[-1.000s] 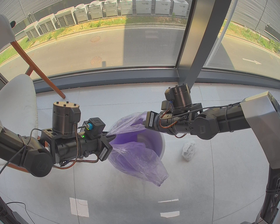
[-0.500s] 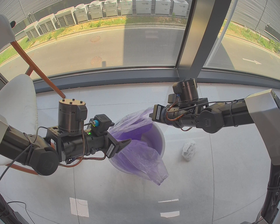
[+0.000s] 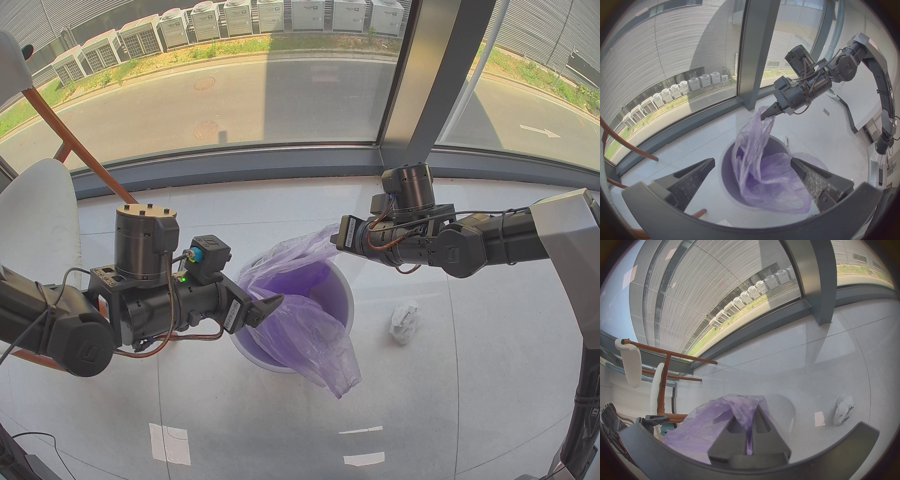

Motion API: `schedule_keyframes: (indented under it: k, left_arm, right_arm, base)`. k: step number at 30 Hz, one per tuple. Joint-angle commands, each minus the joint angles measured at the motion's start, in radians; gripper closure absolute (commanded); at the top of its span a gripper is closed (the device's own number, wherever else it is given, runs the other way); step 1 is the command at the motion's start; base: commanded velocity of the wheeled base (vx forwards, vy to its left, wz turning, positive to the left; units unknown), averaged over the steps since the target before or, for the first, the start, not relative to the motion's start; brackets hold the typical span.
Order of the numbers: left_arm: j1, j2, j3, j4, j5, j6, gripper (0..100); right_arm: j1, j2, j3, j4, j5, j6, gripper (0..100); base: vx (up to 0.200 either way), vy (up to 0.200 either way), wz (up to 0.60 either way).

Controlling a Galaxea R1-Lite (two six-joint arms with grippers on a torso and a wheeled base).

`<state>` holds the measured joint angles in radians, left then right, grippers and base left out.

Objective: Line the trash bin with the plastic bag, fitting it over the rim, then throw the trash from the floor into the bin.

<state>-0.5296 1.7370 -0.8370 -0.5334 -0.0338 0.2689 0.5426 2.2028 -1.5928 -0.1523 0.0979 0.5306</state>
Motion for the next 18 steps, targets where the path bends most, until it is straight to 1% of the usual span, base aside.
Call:
schedule_keyframes:
  k: [1,4,13,18]
  left_arm:
    - [0.000,-0.067,0.045,0.013,0.015,-0.019,0]
    - [-0.001,-0.103,0.096,0.013,0.015,-0.051,0]
    - [-0.004,-0.223,0.231,0.038,0.006,-0.056,0]
    - [-0.063,-0.238,0.300,0.039,0.006,-0.073,0]
  right_arm:
    - [-0.004,0.002,-0.006,-0.001,0.000,0.000,100]
    - [-0.006,0.002,-0.007,-0.001,0.000,0.000,100]
    - [-0.012,0.003,-0.004,-0.001,0.002,0.002,100]
    - [-0.012,0.002,-0.004,-0.001,0.002,0.003,100]
  base:
    - [0.000,0.000,0.00]
    - [0.000,0.000,0.00]
    - [0.000,0.000,0.00]
    - [0.000,0.000,0.00]
